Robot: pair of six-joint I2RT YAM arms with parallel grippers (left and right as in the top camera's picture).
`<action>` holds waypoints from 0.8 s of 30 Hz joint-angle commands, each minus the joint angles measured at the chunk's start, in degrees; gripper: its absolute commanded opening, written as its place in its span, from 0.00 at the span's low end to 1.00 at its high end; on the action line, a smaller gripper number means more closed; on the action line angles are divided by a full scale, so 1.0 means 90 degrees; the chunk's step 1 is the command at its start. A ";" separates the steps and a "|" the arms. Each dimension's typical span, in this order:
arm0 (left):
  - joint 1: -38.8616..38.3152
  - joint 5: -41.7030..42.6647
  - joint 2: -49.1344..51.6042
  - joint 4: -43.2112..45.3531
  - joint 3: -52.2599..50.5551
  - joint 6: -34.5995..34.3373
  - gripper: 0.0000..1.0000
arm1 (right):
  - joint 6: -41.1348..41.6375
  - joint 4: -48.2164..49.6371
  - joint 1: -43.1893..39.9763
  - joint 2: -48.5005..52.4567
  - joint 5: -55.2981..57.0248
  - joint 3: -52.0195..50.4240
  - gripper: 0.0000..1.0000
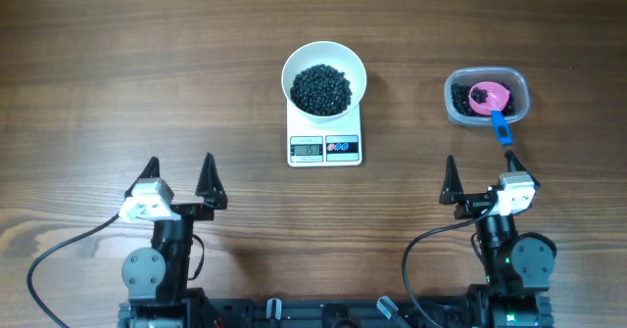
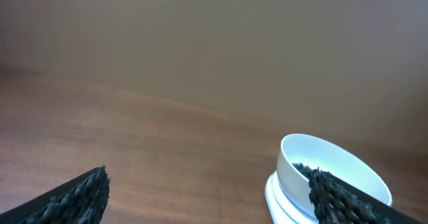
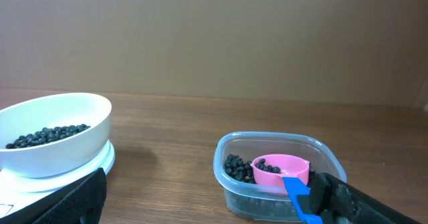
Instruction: Scoop item into bowl and weigh 150g on scale
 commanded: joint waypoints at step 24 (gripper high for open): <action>0.0192 0.0192 -0.0068 -0.0408 -0.0338 0.0158 1.00 | 0.0129 0.0012 0.0032 -0.0063 0.0107 -0.0010 1.00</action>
